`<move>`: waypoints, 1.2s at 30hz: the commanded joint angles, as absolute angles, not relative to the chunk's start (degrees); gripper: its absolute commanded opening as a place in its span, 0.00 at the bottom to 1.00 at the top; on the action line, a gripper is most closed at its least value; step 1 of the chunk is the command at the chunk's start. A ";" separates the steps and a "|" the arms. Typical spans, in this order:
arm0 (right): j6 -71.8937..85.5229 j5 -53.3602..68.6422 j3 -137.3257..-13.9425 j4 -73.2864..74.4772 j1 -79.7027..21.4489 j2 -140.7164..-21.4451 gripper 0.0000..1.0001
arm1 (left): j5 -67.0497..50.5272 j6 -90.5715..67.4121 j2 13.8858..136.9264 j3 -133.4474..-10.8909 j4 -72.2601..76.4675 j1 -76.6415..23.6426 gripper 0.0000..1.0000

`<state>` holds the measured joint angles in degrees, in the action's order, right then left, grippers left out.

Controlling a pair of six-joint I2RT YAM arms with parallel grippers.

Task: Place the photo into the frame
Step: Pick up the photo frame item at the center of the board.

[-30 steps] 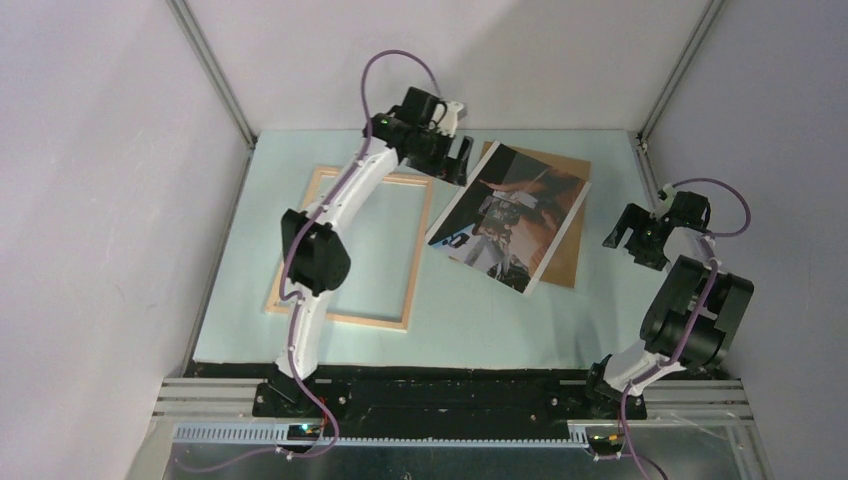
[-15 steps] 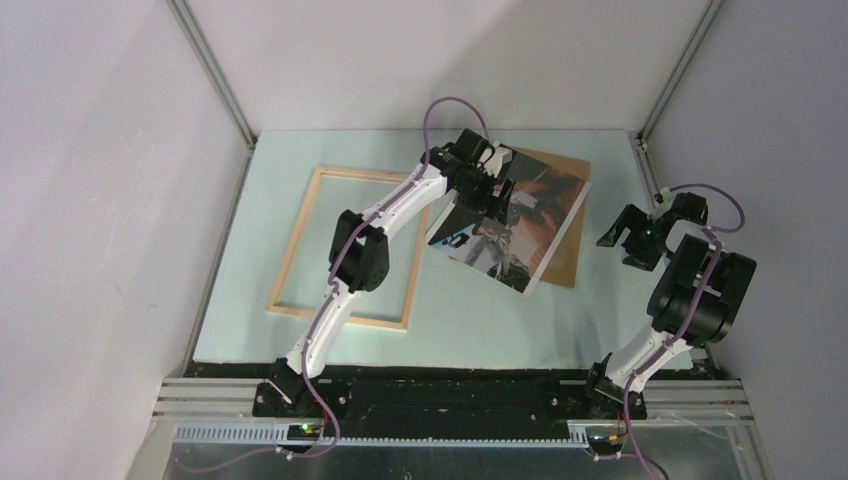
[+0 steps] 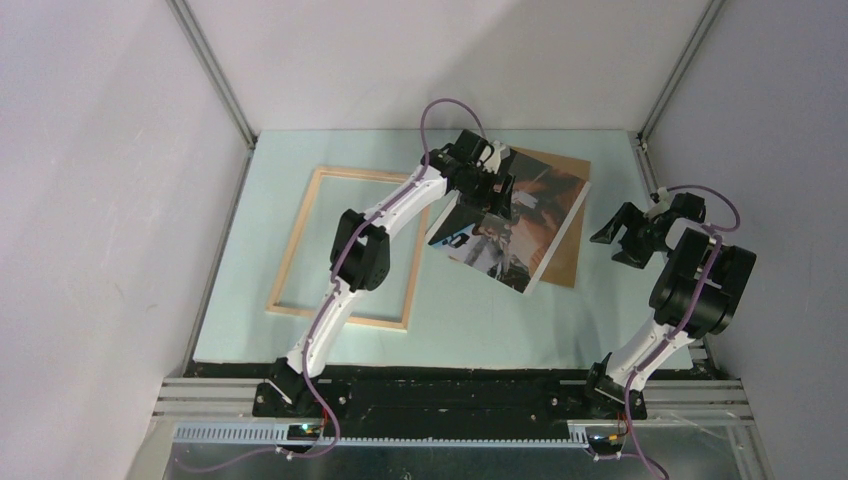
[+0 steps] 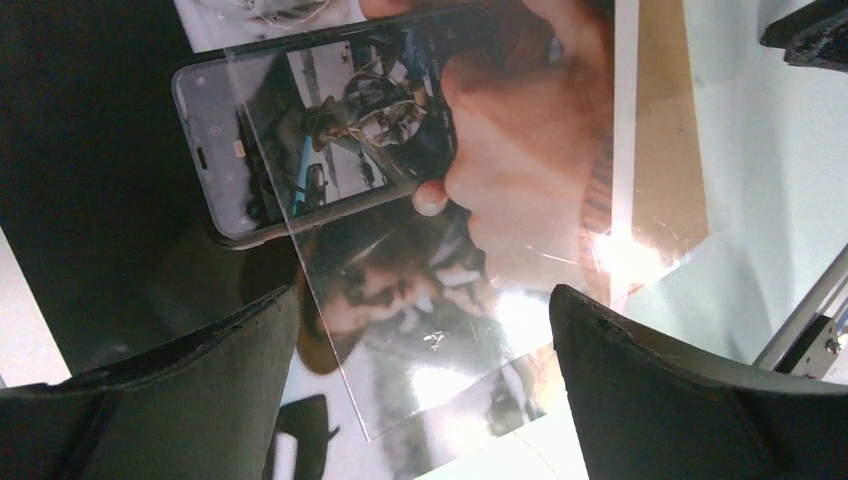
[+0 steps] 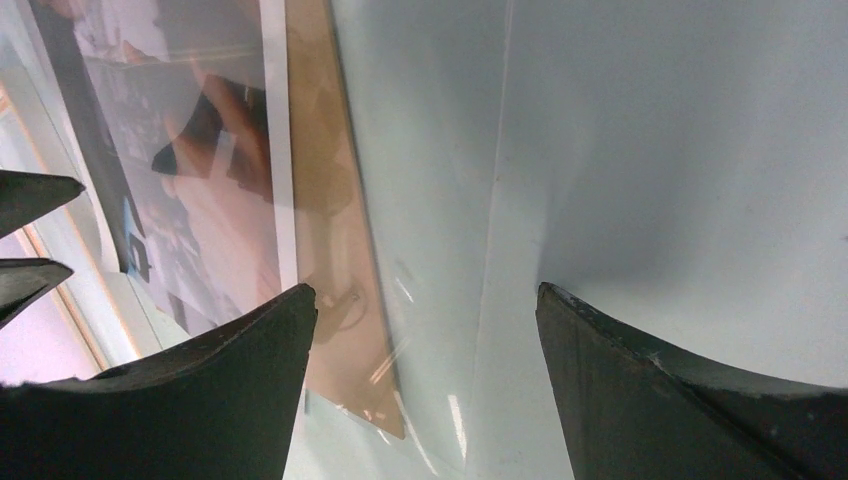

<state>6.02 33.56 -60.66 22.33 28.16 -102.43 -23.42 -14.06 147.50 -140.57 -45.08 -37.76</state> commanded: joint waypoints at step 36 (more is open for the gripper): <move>9.13 60.16 -64.42 21.34 30.75 -110.23 0.75 | -31.33 -20.79 151.65 -136.83 -40.79 -37.95 0.97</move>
